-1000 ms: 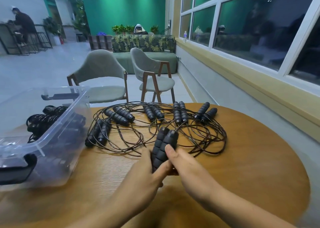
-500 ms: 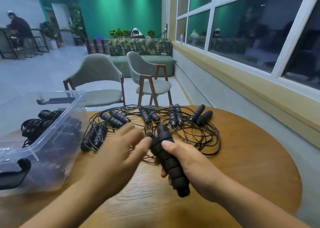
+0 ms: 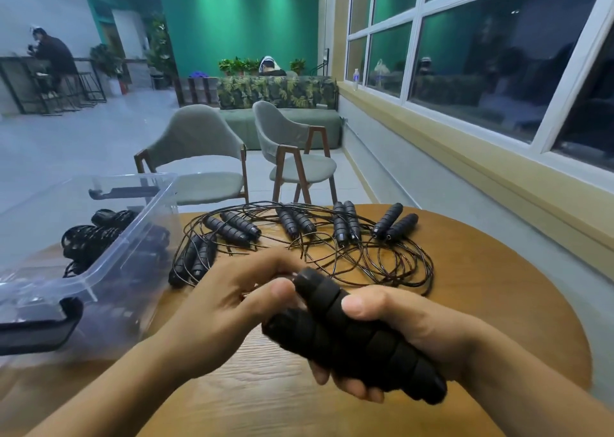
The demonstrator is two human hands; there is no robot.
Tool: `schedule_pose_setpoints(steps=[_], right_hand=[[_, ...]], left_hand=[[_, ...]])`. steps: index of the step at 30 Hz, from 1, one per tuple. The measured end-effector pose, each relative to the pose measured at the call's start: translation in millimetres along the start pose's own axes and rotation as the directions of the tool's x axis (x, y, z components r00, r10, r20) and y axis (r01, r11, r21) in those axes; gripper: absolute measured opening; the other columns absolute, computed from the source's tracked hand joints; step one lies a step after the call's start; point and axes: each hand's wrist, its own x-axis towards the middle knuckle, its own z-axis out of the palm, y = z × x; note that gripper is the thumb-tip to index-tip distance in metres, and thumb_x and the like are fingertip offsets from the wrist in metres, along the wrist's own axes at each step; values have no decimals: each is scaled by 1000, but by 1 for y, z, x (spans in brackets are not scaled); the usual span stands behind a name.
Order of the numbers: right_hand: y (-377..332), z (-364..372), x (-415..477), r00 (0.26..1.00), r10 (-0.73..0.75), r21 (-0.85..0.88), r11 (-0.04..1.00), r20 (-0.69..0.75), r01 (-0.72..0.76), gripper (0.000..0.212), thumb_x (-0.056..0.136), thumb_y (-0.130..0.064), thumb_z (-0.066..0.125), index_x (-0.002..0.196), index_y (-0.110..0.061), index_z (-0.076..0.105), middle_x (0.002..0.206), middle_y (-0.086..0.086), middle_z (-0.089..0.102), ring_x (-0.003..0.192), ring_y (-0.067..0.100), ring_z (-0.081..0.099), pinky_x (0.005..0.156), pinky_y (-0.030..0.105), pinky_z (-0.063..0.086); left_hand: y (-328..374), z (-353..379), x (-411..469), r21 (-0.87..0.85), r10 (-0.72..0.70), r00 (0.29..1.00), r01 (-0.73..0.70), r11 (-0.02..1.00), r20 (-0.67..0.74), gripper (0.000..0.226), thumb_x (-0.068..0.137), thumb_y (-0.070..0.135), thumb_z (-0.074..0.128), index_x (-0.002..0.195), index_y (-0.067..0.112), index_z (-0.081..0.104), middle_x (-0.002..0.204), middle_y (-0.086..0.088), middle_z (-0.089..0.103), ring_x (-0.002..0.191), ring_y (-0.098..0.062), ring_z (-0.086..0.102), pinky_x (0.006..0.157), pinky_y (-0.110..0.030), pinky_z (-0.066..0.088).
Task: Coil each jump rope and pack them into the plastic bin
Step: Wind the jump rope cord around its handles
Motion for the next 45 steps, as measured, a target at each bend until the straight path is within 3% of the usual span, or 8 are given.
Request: schedule_pose_setpoints(steps=[6, 11, 16, 21, 31, 35, 40, 45], right_hand=[[1, -10, -1, 988, -110, 74, 990, -107, 119, 59, 103, -50, 59, 138, -3, 61, 117, 22, 64, 79, 21, 66, 67, 28, 57], [13, -9, 7, 994, -51, 93, 994, -96, 60, 63, 111, -53, 39, 145, -2, 55, 127, 28, 58, 99, 36, 62, 95, 52, 52], [17, -7, 9, 999, 8, 213, 977, -39, 0, 69, 108, -61, 43, 148, -6, 49, 110, 22, 57, 89, 32, 59, 78, 41, 51], [26, -8, 17, 998, -45, 318, 946, -46, 57, 76, 108, -60, 48, 161, -6, 39, 104, 15, 52, 90, 27, 52, 93, 51, 54], [34, -11, 22, 998, -37, 354, 934, -42, 49, 72, 107, -70, 43, 161, -22, 45, 108, 12, 58, 73, 15, 54, 52, 23, 40], [30, -11, 23, 997, -70, 343, 936, -35, 78, 71, 106, -58, 39, 162, -15, 43, 103, 10, 54, 65, 12, 50, 47, 23, 25], [35, -5, 33, 988, -132, 349, 925, -84, 153, 70, 102, -54, 47, 157, -10, 48, 103, 12, 55, 65, 13, 48, 46, 23, 25], [31, 0, 37, 957, -217, 317, 909, -191, 270, 60, 104, -51, 51, 148, -10, 56, 107, 14, 57, 70, 16, 48, 48, 25, 28]], left_hand=[[-7, 10, 0, -208, -90, 975, 47, 977, -203, 66, 93, 78, 45, 86, 15, 64, 62, -2, 54, 54, -16, 52, 54, -22, 44], [-4, 12, 6, -189, -104, 947, 47, 981, -304, 46, 96, 59, 53, 77, 17, 58, 62, 9, 51, 58, -4, 45, 56, -15, 39], [-8, 6, 5, -31, -76, 942, 70, 997, -327, 35, 97, 56, 54, 74, 31, 60, 62, 10, 54, 58, -5, 48, 55, -17, 40], [-11, -1, 7, 78, -62, 927, 98, 992, -371, 24, 95, 48, 54, 78, 33, 62, 63, 14, 60, 61, -7, 55, 58, -15, 44], [-36, -3, 5, 130, -120, 963, 155, 979, -243, 41, 101, 66, 37, 85, 33, 56, 71, 9, 60, 64, -11, 55, 58, -25, 43], [-32, 10, 4, -46, -108, 946, 99, 994, -306, 56, 98, 69, 34, 82, 20, 56, 65, 0, 51, 57, -9, 46, 53, -26, 37], [-22, 34, 5, -452, -313, 861, 111, 885, -400, 72, 103, 68, 40, 86, -1, 50, 64, -8, 32, 55, -18, 30, 50, -35, 21], [-17, 43, 7, -625, -426, 831, 126, 770, -358, 54, 101, 54, 42, 88, 2, 47, 59, 4, 25, 50, -11, 22, 43, -22, 22]])
